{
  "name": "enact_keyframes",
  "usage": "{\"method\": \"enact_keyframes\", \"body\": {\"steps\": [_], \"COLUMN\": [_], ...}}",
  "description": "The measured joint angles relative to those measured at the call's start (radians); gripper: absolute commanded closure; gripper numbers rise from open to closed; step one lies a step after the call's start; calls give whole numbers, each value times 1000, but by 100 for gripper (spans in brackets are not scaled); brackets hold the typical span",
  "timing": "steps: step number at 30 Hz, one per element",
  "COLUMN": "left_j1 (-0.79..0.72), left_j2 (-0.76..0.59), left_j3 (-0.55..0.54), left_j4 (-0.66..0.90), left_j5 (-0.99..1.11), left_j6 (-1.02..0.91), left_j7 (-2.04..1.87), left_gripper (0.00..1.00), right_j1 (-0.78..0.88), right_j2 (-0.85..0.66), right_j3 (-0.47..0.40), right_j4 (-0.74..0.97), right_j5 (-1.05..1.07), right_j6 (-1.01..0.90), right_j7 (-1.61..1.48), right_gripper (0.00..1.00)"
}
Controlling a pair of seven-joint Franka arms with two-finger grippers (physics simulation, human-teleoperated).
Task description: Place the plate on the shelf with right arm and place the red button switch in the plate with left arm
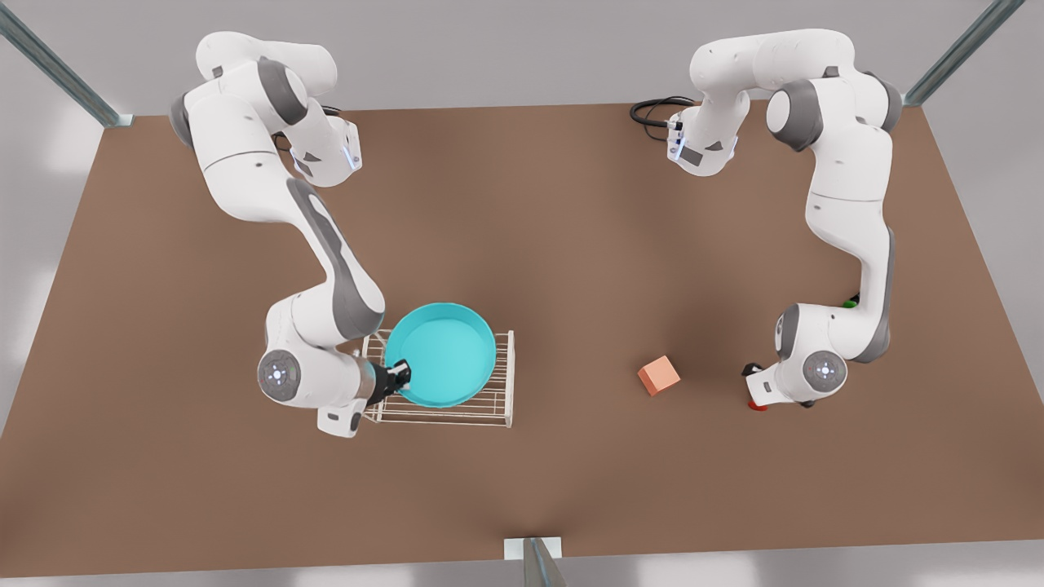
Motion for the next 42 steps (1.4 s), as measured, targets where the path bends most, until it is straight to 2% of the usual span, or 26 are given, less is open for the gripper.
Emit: {"method": "enact_keyframes", "body": {"steps": [7,8,9,13,14,15,16,19,20,23,25,29,31,38,42], "left_j1": [-20,-18,-17,-11,-9,-8,-7,-9,-10,-11,-11,-10,-9,-33,-138], "left_j2": [0,-1,-4,-29,-31,-32,-32,-31,-31,-29,-29,-29,-31,-70,-105], "left_j3": [0,0,1,4,5,6,6,7,7,7,7,6,7,7,-2], "left_j4": [-6,-14,-26,-59,-60,-60,-60,-59,-59,-59,-59,-58,-59,-56,-50], "left_j5": [-22,-23,-23,-24,-24,-24,-22,-21,-21,-23,-24,-22,-20,-56,-116], "left_j6": [31,32,34,36,36,36,37,39,40,41,41,41,40,14,-31], "left_j7": [-27,-31,-36,-51,-54,-58,-61,-69,-72,-79,-84,-95,-101,-139,-215], "left_gripper": [0,0,0,0,5,17,21,23,29,36,41,51,56,57,57], "right_j1": [-9,-10,-11,-14,-14,-13,-15,-63,-99,-222,-256,-205,-174,-173,-173], "right_j2": [-13,-16,-18,-26,-35,-53,-73,-121,-132,-173,-218,-484,-569,-600,-566], "right_j3": [1,2,1,1,1,1,1,-7,-11,-18,-60,-170,-200,-211,-212], "right_j4": [-43,-50,-55,-60,-60,-60,-59,-54,-53,-49,-47,-192,-258,-285,-284], "right_j5": [6,6,5,-6,-10,-12,-14,-14,-23,-135,-214,-284,-295,-304,-302], "right_j6": [20,21,20,20,20,19,19,1,-11,-72,-143,-278,-319,-391,-406], "right_j7": [49,53,57,74,78,83,86,93,90,82,78,74,72,68,64], "right_gripper": [79,47,0,0,0,0,0,0,0,0,0,0,0,0,0]}}
